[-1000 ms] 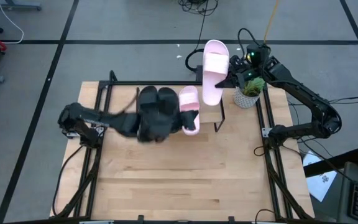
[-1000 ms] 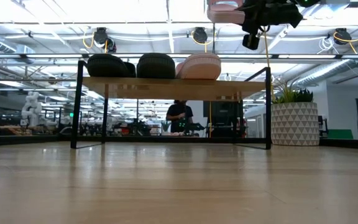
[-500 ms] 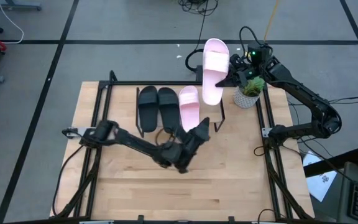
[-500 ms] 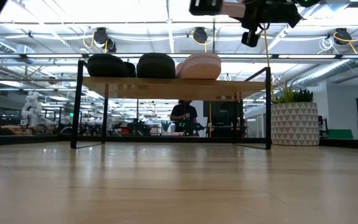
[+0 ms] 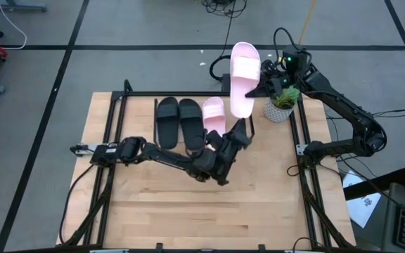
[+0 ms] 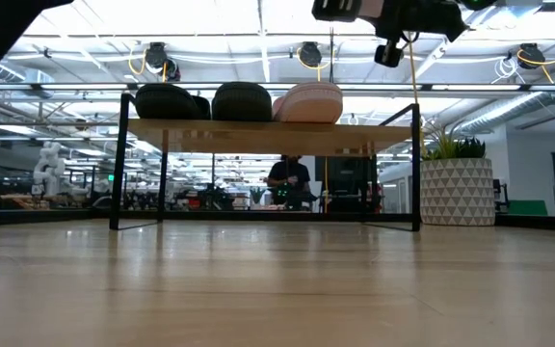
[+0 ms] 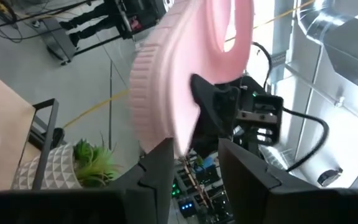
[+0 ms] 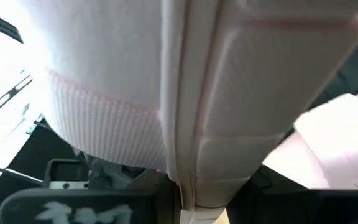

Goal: Pick and place slides into the shelf
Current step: Put the pink slipper onto the shelf

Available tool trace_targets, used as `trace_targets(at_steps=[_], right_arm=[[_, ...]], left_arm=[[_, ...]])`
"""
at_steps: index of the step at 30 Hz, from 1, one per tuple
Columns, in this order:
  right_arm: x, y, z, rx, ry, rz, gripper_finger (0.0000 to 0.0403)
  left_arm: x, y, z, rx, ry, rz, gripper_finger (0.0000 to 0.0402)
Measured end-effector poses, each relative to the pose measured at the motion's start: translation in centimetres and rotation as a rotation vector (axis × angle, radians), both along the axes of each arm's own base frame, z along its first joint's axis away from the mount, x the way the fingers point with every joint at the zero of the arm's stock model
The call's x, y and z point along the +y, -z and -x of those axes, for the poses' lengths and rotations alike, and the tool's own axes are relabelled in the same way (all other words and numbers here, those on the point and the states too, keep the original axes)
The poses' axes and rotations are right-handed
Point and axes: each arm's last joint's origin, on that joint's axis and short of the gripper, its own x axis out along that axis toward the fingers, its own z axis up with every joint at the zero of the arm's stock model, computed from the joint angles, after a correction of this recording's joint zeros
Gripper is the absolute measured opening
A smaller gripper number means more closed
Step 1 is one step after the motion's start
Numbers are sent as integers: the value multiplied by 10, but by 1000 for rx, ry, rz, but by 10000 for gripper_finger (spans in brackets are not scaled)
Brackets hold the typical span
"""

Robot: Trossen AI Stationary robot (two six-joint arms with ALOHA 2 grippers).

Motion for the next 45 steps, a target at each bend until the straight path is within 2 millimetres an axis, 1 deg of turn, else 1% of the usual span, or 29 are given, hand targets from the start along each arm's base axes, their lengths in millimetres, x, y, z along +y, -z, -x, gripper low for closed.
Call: trace_targets(at_steps=[9, 15, 20, 25, 31, 42, 45], right_arm=[[2, -13, 1, -50, -38, -26, 67], [4, -15, 2, -51, -58, -38, 67], [7, -15, 0, -46, -73, -45, 67], [10, -14, -3, -44, -98, -48, 67], [11, -15, -3, -47, -105, -45, 67], [11, -15, -2, -52, -112, -37, 67], [11, -15, -3, -53, -117, -36, 67]], left_arm=[[3, 1, -1, 14, -4, -5, 124], [1, 1, -1, 26, -4, -10, 124], [5, 1, -2, -13, 11, -5, 124], [6, -3, -1, -38, 50, -51, 124], [4, -6, 2, 12, 35, -99, 124], [3, -10, 5, -7, 48, -156, 124], [0, -11, 6, -3, 52, -161, 124]])
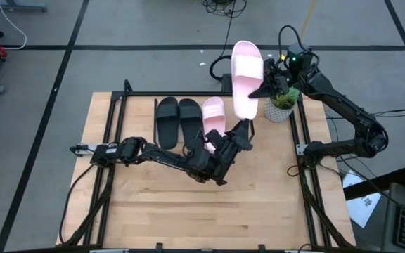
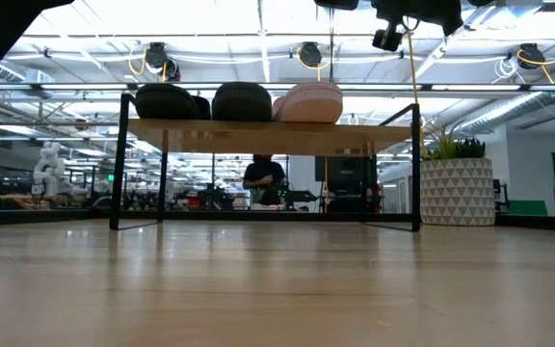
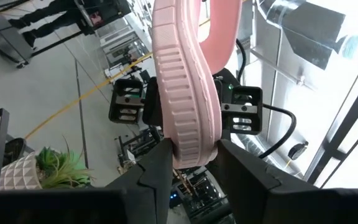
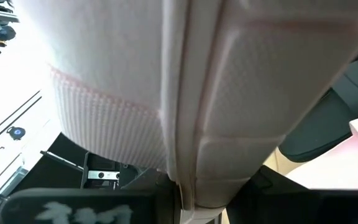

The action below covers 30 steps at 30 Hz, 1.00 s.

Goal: Pick and place slides into the shelf
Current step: Put the pink slipper onto the shelf

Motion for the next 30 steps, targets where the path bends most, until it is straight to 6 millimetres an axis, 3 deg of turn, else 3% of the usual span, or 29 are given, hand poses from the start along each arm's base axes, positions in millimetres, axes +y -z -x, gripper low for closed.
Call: trace_targets(at_steps=[14, 30], right_arm=[[0, 0, 0, -7, -2, 12, 67], [-2, 2, 1, 2, 40, 17, 67]], left_arm=[[-3, -1, 1, 1, 5, -3, 125], [10, -5, 1, -33, 0, -29, 125]])
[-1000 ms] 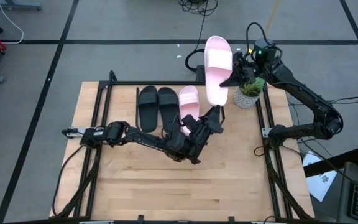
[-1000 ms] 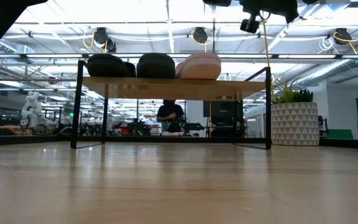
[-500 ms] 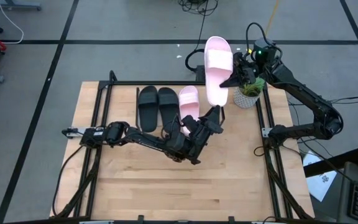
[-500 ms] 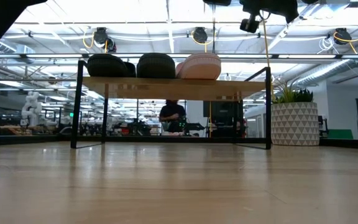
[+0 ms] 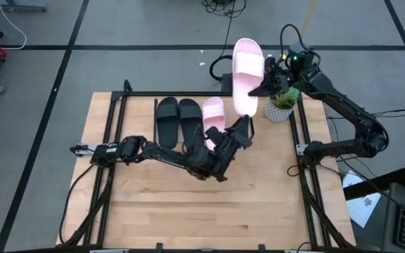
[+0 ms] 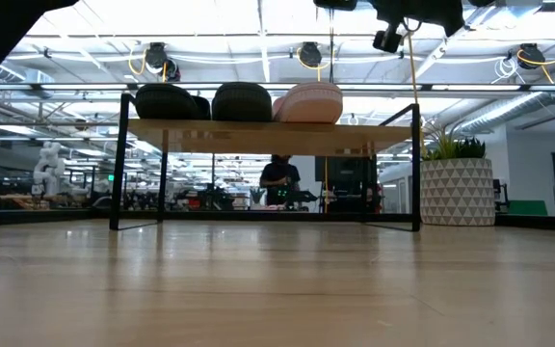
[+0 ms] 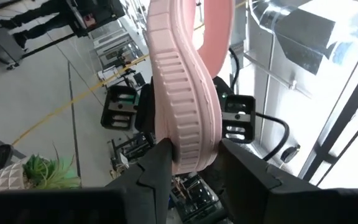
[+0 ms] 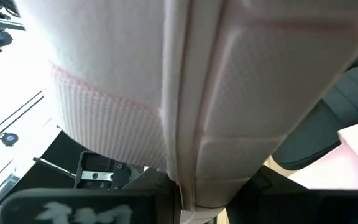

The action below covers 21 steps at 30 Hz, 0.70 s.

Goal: Pick and place slides into the shelf
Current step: Put the pink slipper onto the shelf

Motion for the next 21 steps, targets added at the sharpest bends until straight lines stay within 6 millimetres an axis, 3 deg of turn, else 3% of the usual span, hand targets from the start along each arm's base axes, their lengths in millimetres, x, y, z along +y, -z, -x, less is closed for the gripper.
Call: trace_targets(at_steps=[14, 21], right_arm=[[-3, 1, 0, 3, 105, 51, 67], [0, -1, 0, -7, 142, 95, 67]], left_arm=[[1, -2, 5, 0, -59, 38, 125], [13, -1, 2, 2, -83, 70, 125]])
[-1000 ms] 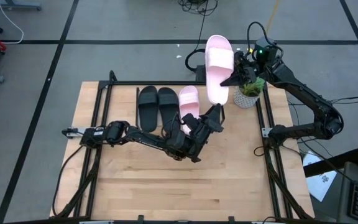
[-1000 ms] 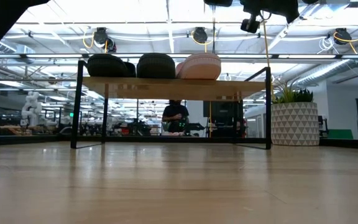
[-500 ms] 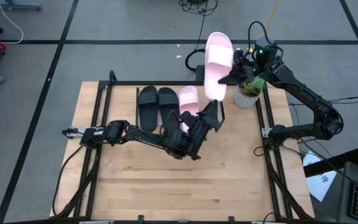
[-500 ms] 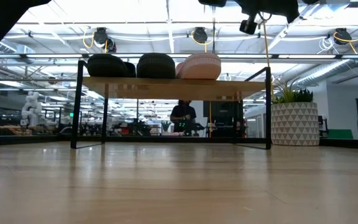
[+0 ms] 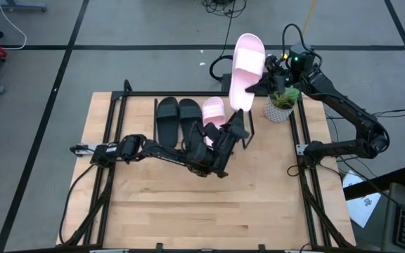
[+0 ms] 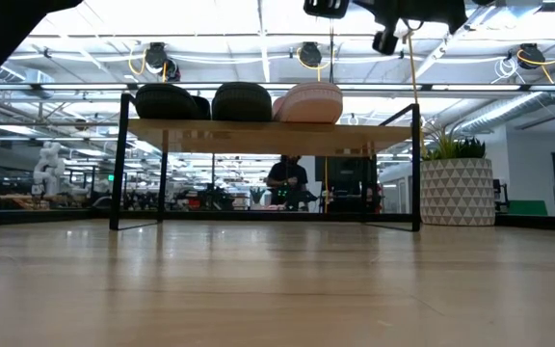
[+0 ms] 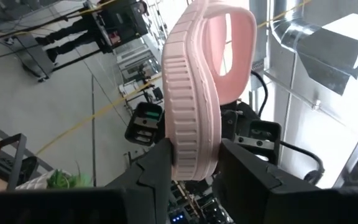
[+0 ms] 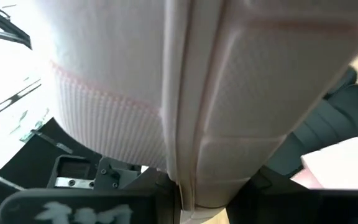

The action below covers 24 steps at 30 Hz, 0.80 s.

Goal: Pick and place slides into the shelf
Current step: Put the pink slipper onto the shelf

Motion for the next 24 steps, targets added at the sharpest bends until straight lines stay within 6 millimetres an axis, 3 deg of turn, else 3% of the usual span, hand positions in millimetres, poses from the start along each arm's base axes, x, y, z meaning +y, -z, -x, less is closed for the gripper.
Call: trace_targets(at_steps=[15, 24], right_arm=[[4, 4, -3, 31, 71, 70, 67], [15, 4, -8, 30, 16, 84, 66]], left_arm=[[26, 2, -3, 4, -77, 43, 125], [46, 6, -12, -34, -36, 55, 125]])
